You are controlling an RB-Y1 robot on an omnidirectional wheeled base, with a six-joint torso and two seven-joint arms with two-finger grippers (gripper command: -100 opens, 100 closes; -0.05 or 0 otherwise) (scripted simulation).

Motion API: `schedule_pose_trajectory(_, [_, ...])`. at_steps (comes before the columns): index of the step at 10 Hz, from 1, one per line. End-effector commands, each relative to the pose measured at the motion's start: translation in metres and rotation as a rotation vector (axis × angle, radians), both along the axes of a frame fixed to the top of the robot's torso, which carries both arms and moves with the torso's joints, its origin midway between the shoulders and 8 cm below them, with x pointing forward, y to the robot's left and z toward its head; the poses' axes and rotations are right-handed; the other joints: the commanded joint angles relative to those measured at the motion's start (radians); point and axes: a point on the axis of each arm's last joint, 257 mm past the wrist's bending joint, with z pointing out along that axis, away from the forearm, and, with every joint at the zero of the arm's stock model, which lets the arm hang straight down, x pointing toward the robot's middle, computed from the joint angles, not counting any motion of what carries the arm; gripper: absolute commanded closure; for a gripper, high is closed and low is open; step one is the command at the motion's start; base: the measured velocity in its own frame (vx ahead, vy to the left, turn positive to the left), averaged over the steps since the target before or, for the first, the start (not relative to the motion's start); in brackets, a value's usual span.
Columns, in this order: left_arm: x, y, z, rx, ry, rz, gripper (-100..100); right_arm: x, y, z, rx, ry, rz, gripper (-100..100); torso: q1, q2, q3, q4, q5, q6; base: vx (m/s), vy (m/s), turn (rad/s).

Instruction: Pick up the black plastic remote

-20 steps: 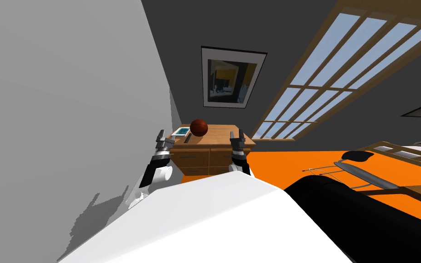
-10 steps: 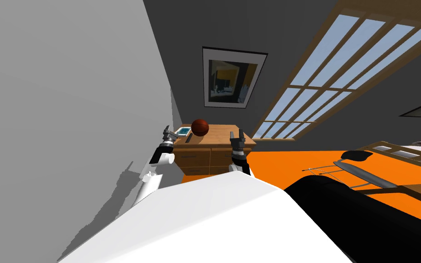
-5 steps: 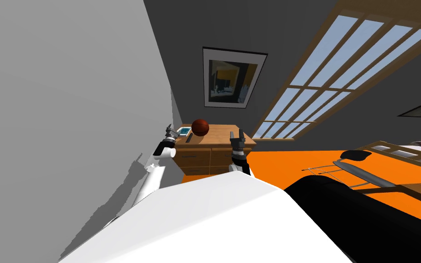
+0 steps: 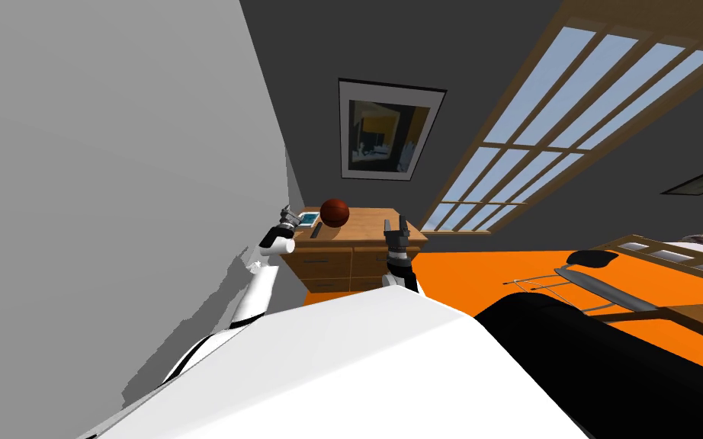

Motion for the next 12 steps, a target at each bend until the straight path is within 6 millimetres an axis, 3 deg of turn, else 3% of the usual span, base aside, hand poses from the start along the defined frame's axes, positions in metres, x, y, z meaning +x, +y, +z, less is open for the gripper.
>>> schedule_pose_trajectory(1, [0.015, -0.003, -0.008, -0.03, 0.051, -0.008, -100, 0.0, 0.0, 0.0, 0.0, 0.0, 0.0, 0, 0.0, 0.0, 0.0, 0.0, 0.0, 0.0, 0.0, 0.007, -0.005])
schedule_pose_trajectory(2, [0.018, -0.007, 0.0, -0.03, 0.043, -0.014, -100, 0.0, 0.0, 0.0, 0.0, 0.0, 0.0, 0, 0.0, 0.0, 0.0, 0.0, 0.0, 0.0, 0.0, 0.0, 0.0])
schedule_pose_trajectory(3, [0.028, -0.004, -0.008, -0.08, 0.091, -0.017, -100, 0.0, 0.0, 0.0, 0.0, 0.0, 0.0, 0, 0.0, 0.0, 0.0, 0.0, 0.0, 0.0, 0.0, 0.0, 0.0])
schedule_pose_trajectory(5, [0.035, -0.01, -0.004, -0.081, 0.105, -0.025, -100, 0.0, 0.0, 0.0, 0.0, 0.0, 0.0, 0, 0.0, 0.0, 0.0, 0.0, 0.0, 0.0, 0.0, 0.003, -0.003])
schedule_pose_trajectory(12, [0.078, -0.022, -0.019, -0.232, 0.307, -0.044, -100, 0.0, 0.0, 0.0, 0.0, 0.0, 0.0, 0, 0.0, 0.0, 0.0, 0.0, 0.0, 0.0, 0.001, 0.002, -0.002])
